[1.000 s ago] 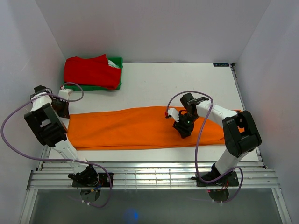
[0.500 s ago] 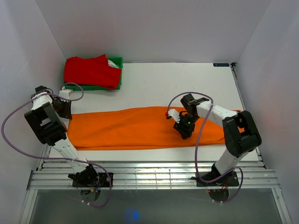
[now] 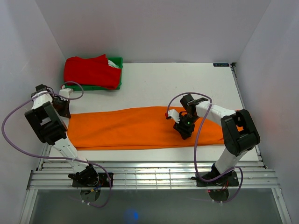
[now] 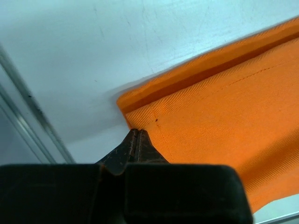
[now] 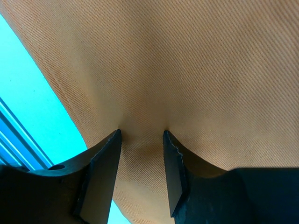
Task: Fold and stack the trousers
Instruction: Fold the trousers
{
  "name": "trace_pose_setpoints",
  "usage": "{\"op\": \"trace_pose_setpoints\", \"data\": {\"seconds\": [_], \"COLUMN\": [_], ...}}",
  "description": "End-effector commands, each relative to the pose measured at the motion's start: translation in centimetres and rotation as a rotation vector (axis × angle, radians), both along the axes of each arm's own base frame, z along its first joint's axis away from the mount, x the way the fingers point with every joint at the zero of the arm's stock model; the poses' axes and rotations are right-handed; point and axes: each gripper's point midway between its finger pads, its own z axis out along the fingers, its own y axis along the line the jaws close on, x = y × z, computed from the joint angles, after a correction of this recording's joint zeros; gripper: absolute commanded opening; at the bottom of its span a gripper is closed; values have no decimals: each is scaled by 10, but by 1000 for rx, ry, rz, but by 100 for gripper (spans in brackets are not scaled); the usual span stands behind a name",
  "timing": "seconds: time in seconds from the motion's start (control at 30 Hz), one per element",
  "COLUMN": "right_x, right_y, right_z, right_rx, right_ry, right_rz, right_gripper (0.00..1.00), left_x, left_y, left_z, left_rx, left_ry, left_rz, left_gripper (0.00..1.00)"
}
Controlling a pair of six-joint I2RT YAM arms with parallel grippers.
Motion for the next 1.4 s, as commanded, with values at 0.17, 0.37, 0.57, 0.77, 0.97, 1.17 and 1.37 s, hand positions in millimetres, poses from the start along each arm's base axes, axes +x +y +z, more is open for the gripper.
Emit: {"op": "trace_pose_setpoints", "data": {"seconds": [0.17, 0.37, 0.57, 0.77, 0.97, 1.17, 1.37], "right_x": [-22, -14, 15, 26, 24, 8, 6], "right_y": [-14, -2, -13, -88, -160, -199, -201], "right_z": [-10, 15, 69, 81, 69, 21, -1], "right_rx": [-45, 28, 116, 52, -2, -134, -136], "right_ry": [63, 17, -97, -116, -50, 17, 100], "right_rz": [15, -7, -119, -316, -505, -552, -566], "right_gripper": [47, 54, 66, 66, 65, 64, 60], "left_x": [28, 4, -20, -67, -89, -77, -51], "left_y": [34, 22, -14, -46, -65, -41, -3], "left_z": [49, 55, 92, 58, 9, -17, -24], "left_rx": [185, 207, 156, 85, -29, 32, 112], "left_ry": [-123, -116, -202, -107, 2, 62, 87], "left_rz": [-11, -67, -139, -207, -158, -79, -52], "left_gripper": [0, 65, 71, 67, 63, 60, 56]}}
